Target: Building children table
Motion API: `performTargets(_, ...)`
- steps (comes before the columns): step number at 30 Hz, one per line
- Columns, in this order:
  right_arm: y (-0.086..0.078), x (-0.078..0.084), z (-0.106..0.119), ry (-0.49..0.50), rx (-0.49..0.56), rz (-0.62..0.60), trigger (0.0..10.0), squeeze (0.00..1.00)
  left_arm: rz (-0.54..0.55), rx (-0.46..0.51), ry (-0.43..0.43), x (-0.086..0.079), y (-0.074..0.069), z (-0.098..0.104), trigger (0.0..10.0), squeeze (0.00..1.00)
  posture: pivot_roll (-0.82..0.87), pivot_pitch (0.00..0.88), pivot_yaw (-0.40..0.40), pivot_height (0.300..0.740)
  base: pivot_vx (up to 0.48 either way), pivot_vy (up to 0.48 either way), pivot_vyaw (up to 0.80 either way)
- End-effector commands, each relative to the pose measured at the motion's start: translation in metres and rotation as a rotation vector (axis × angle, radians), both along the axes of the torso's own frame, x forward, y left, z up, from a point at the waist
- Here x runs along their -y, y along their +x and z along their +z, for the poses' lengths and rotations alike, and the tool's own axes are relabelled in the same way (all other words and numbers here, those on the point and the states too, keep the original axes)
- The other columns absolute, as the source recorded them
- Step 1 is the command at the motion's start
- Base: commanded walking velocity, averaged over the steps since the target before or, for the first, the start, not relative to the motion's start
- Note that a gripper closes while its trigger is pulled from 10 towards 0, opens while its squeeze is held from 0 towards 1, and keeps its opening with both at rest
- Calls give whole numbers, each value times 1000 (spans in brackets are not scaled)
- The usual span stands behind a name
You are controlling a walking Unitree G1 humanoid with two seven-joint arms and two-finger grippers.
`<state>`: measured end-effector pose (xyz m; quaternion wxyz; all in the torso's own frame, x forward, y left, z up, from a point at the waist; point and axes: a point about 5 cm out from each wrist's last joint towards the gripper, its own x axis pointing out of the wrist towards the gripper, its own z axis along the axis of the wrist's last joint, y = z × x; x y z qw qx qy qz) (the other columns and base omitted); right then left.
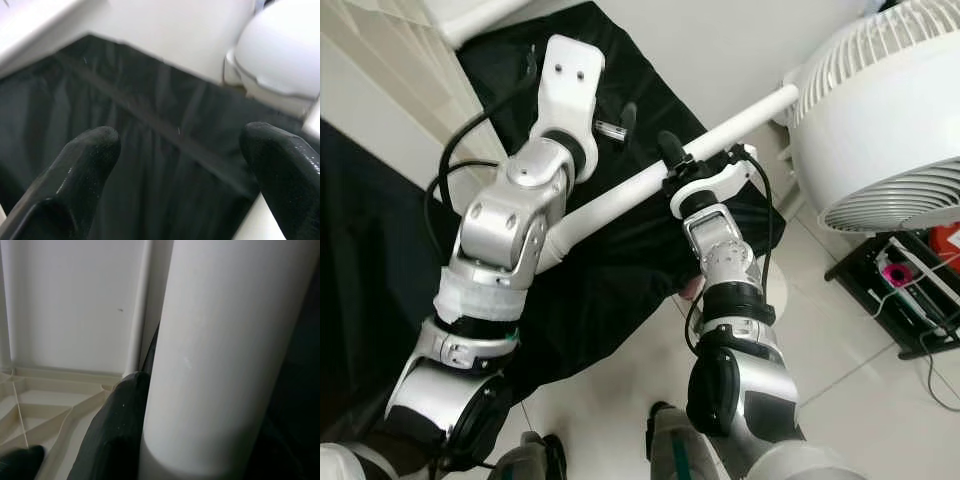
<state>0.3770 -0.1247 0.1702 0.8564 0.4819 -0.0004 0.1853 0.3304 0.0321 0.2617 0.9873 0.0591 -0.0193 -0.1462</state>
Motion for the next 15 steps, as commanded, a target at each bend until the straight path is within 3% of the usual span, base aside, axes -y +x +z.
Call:
performTargets(1, -25, -41, -64, -295, -233, 255, 10000, 0, 32, -51, 7, 3, -3, -12, 10000, 0, 20, 250, 27, 740, 0, 0, 0)
performTargets(5, -27, -41, -59, -310, -199, 278, 10000, 0, 25, -99, 69, 4, -10, -33, 10000, 0, 23, 253, 12, 740, 0, 0, 0)
performTargets(9, -32, -40, -53, -336, -157, 296, 10000, 0, 3, -203, 153, 4, -19, -67, 10000, 0, 20, 259, 4, 740, 0, 0, 0)
performTargets(15, -36, -34, -55, -326, -169, 284, 10000, 0, -48, -196, 90, 3, -26, -64, 10000, 0, 21, 269, 4, 740, 0, 0, 0)
